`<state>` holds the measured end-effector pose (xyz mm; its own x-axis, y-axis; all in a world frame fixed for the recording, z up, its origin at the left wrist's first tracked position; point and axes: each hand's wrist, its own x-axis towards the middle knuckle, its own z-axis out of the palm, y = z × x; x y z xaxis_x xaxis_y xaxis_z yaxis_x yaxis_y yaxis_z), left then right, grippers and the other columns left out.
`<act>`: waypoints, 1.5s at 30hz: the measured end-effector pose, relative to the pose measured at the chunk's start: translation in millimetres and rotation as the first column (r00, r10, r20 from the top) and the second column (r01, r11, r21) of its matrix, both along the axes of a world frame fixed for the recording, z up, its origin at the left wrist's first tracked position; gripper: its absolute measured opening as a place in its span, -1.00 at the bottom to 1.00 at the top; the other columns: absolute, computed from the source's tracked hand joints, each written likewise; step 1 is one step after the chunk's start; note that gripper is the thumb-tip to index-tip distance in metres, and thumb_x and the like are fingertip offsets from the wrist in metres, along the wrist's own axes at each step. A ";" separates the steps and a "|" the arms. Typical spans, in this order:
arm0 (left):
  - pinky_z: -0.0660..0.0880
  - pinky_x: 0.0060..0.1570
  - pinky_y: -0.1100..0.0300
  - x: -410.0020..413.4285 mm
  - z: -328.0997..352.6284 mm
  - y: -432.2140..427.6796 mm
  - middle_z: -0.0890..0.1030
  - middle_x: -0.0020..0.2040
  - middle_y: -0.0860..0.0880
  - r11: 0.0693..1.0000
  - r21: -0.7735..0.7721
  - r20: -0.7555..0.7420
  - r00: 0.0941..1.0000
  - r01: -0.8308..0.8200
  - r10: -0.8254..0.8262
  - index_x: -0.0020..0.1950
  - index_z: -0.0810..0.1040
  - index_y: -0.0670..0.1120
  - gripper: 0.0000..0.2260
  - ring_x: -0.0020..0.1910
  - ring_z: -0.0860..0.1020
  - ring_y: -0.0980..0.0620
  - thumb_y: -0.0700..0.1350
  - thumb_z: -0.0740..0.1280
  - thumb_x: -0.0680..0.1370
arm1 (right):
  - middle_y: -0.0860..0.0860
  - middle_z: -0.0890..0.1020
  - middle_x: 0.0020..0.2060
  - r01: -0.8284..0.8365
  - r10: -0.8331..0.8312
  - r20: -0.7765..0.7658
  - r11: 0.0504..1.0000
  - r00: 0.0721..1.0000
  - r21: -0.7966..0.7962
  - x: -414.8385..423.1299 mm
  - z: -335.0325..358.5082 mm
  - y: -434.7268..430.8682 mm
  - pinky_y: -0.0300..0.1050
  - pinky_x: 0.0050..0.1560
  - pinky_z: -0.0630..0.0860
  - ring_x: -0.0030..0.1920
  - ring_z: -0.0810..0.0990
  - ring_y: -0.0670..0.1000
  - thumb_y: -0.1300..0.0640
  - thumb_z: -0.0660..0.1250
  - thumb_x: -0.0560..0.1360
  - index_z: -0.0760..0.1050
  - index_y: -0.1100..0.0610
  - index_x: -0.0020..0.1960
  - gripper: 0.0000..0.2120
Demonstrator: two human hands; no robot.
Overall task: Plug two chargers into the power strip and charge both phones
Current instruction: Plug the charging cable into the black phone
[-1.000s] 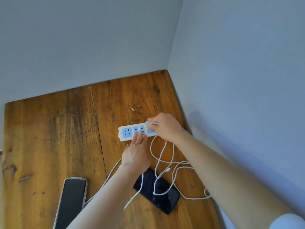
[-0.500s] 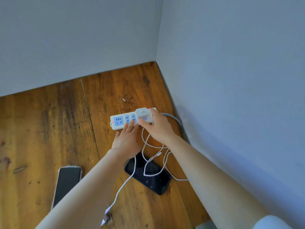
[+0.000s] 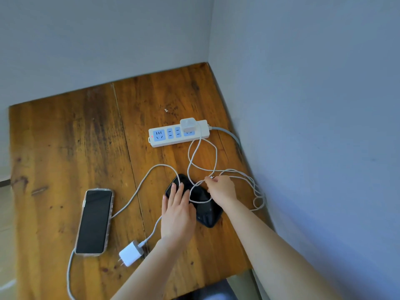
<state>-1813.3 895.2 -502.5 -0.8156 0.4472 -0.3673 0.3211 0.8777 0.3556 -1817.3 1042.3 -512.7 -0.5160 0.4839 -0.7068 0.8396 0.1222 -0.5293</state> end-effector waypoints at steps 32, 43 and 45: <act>0.45 0.18 -0.04 18.4 -16.1 64.0 0.46 0.22 -0.25 0.468 -0.219 0.304 0.396 -0.856 0.866 0.25 0.29 -0.25 -0.20 0.24 0.43 -0.23 0.16 0.56 0.25 | 0.00 0.60 -0.44 0.599 -0.618 -0.096 0.783 0.780 -0.171 72.6 14.2 15.0 -0.34 -0.48 0.47 -0.42 0.54 -0.10 0.17 0.30 0.52 0.56 0.12 -0.29 -0.78; 0.44 -0.34 0.17 18.6 -11.0 43.9 0.54 0.01 -0.08 0.436 -0.010 0.552 0.359 -0.900 0.753 0.11 0.37 -0.13 -0.56 -0.14 0.52 -0.06 -0.04 0.51 0.39 | 0.19 0.63 -0.21 0.570 -0.704 0.015 0.561 0.710 -0.600 60.2 23.3 24.8 -0.04 -0.13 0.63 -0.20 0.71 0.10 0.25 0.15 0.59 0.47 0.26 -0.09 -0.85; 0.55 -0.12 0.07 21.0 -6.6 35.9 0.56 0.08 -0.06 0.492 0.035 0.580 0.418 -0.870 0.699 0.18 0.42 -0.11 -0.59 0.00 0.55 -0.10 -0.09 0.49 0.41 | 0.13 0.57 -0.31 0.583 -0.735 0.067 0.475 0.675 -0.659 58.9 26.6 28.2 -0.03 -0.20 0.62 -0.36 0.67 0.03 0.22 0.17 0.60 0.45 0.24 -0.04 -0.88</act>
<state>-1792.3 931.0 -509.2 -0.6342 -0.1592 -0.7566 -0.7222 0.4714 0.5062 -1758.4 1070.5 -486.1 -0.3859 0.2671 -0.8831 0.3983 -0.8151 -0.4206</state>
